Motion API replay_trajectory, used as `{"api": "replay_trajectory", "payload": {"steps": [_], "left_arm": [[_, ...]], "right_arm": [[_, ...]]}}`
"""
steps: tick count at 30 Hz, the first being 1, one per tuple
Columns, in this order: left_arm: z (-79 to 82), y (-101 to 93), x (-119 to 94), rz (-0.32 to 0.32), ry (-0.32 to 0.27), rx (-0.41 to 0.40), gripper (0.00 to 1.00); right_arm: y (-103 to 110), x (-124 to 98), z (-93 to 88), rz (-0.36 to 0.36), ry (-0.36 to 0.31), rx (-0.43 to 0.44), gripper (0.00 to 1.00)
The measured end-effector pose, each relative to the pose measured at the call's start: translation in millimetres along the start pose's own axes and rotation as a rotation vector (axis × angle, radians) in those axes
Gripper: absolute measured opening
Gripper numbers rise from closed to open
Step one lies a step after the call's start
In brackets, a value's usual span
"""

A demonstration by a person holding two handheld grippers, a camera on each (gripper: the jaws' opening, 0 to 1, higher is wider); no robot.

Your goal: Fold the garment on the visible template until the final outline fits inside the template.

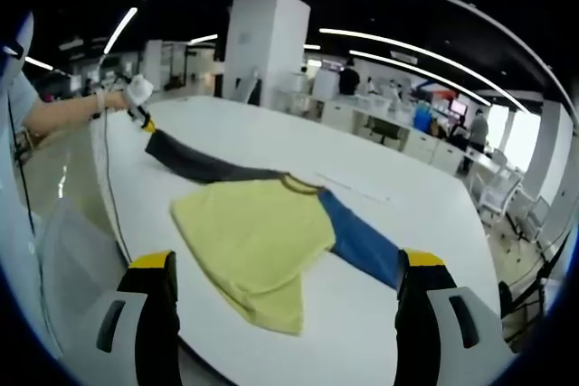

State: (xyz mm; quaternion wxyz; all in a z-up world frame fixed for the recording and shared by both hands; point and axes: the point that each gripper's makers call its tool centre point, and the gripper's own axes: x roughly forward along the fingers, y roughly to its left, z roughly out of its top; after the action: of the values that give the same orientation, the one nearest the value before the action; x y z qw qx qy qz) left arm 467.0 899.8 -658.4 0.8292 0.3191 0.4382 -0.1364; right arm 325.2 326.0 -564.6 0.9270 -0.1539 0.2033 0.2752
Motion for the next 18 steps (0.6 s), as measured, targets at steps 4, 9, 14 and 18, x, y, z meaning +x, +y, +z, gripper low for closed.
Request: {"api": "replay_trajectory", "payload": {"steps": [4, 9, 14, 18], "left_arm": [[-6.0, 1.4, 5, -0.005, 0.021, 0.012, 0.00], [-10.2, 3.3, 10, -0.015, 0.040, 0.023, 0.00], [-12.4, 6.2, 18, -0.019, 0.053, 0.025, 0.00], [-15.4, 7.7, 24, -0.029, 0.070, 0.020, 0.00]], "right_arm": [[-1, 1, -0.7, -0.002, 0.009, 0.002, 1.00], [-2, 3, 0.6, -0.002, 0.015, -0.001, 1.00], [-1, 6, 2.5, 0.002, 0.015, -0.005, 1.00], [-1, 8, 1.2, 0.002, 0.022, -0.002, 1.00]]}}
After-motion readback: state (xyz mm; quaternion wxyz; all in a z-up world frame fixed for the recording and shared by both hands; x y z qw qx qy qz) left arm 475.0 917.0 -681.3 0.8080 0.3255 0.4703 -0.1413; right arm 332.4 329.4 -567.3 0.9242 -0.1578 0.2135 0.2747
